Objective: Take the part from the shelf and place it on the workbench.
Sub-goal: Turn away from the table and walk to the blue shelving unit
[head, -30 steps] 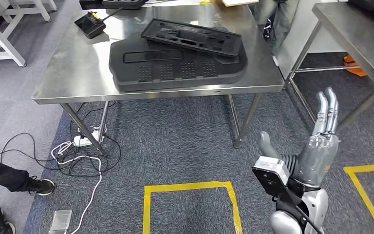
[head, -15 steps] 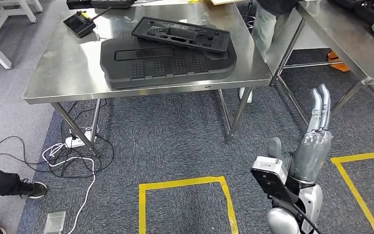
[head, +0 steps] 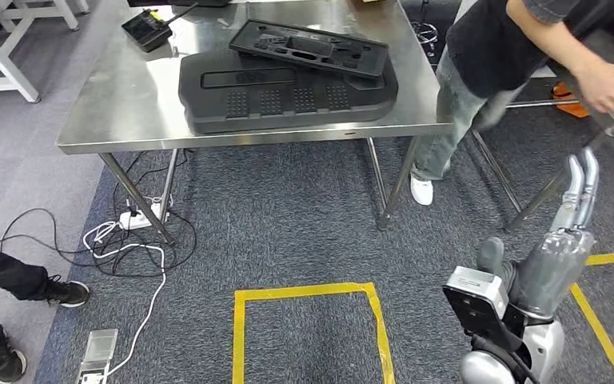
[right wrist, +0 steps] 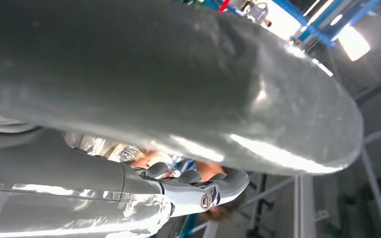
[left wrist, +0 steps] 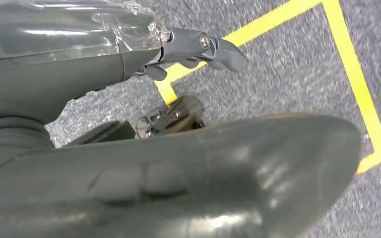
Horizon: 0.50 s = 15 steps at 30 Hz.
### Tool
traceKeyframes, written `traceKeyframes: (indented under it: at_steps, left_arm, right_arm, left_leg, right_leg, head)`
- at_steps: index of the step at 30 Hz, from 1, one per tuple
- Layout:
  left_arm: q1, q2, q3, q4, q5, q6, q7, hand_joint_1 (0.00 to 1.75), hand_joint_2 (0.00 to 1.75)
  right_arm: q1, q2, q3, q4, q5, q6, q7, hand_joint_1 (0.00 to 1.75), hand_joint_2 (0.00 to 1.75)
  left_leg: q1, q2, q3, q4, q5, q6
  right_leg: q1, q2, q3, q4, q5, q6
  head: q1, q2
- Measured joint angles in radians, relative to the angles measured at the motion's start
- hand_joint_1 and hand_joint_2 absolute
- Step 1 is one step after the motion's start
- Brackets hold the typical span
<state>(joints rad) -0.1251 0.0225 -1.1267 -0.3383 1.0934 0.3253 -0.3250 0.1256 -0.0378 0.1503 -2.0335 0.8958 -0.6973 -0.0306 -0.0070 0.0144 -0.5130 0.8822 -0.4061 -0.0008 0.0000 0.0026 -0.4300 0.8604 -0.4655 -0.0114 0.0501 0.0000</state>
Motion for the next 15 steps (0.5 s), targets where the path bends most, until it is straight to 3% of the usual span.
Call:
traceKeyframes:
  at_steps: [2,5,6,7,8,11,13,15]
  left_arm:
    - [0.000,0.002,0.000,0.000,0.001,0.000,0.000,0.00,0.00]
    - [0.003,0.003,-0.001,0.001,0.006,0.001,0.000,0.00,0.00]
    - [0.005,0.003,-0.001,0.001,0.008,0.002,0.000,0.00,0.00]
    - [0.006,0.003,-0.001,0.001,0.010,0.003,0.000,0.00,0.00]
    - [0.007,0.003,-0.001,0.001,0.013,0.004,0.000,0.00,0.00]
    - [0.005,0.003,-0.001,0.001,0.018,0.006,-0.003,0.00,0.00]
    - [0.004,0.003,-0.001,0.001,0.019,0.006,-0.005,0.00,0.00]
    - [0.005,0.003,-0.001,0.001,0.019,0.006,-0.006,0.00,0.00]
  right_arm:
    - [0.004,0.006,-0.010,-0.005,0.005,0.000,0.001,0.00,0.00]
    - [0.006,0.010,-0.022,-0.008,0.011,0.000,0.006,0.00,0.00]
    - [0.008,0.011,-0.024,-0.008,0.011,0.000,0.008,0.00,0.00]
    - [0.008,0.012,-0.026,-0.008,0.011,0.000,0.010,0.00,0.00]
    - [0.009,0.012,-0.027,-0.008,0.011,0.000,0.011,0.00,0.00]
    - [0.008,0.012,-0.027,-0.008,0.011,0.000,0.018,0.00,0.00]
    - [0.005,0.012,-0.027,-0.006,0.021,0.000,0.032,0.00,0.00]
    - [0.001,0.009,-0.026,-0.003,0.040,0.000,0.053,0.00,0.00]
  left_leg:
    - [0.000,-0.003,-0.026,0.063,-0.048,-0.011]
    - [0.008,-0.006,-0.109,0.280,-0.169,-0.026]
    - [0.010,-0.006,-0.121,0.323,-0.184,-0.028]
    - [0.011,-0.006,-0.113,0.327,-0.180,-0.029]
    - [0.012,-0.006,-0.085,0.286,-0.158,-0.027]
    - [0.011,-0.005,0.044,0.066,-0.071,-0.013]
    - [0.008,-0.005,0.075,-0.007,-0.051,-0.004]
    - [0.012,-0.007,0.073,-0.023,-0.045,0.005]
  right_leg:
    - [-0.007,-0.002,-0.006,-0.007,0.013,-0.010]
    - [-0.007,-0.005,-0.023,-0.005,0.024,-0.019]
    - [-0.007,-0.005,-0.029,-0.003,0.027,-0.020]
    - [-0.007,-0.005,-0.034,-0.001,0.029,-0.019]
    - [-0.007,-0.005,-0.037,0.001,0.031,-0.018]
    - [-0.005,-0.004,-0.041,0.006,0.036,-0.010]
    - [-0.002,-0.005,-0.048,0.012,0.040,0.000]
    - [-0.002,-0.005,-0.056,0.017,0.041,0.012]
  head:
    - [-0.010,0.000]
    - [-0.029,0.000]
    - [-0.032,0.000]
    - [-0.035,0.000]
    - [-0.038,0.000]
    - [-0.048,0.000]
    - [-0.050,0.000]
    - [-0.048,0.000]
